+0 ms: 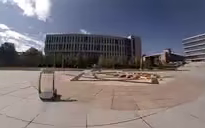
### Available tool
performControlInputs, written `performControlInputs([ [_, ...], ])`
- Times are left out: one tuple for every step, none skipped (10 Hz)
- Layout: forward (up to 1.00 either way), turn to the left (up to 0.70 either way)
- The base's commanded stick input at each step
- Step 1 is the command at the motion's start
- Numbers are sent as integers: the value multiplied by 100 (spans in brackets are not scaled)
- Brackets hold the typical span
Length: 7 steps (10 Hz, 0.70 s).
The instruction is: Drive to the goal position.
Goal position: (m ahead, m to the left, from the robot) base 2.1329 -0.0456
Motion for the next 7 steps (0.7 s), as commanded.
performControlInputs([
  [70, -1],
  [70, -1],
  [70, -1],
  [70, -1],
  [70, -1],
  [70, -1],
  [70, -1],
])
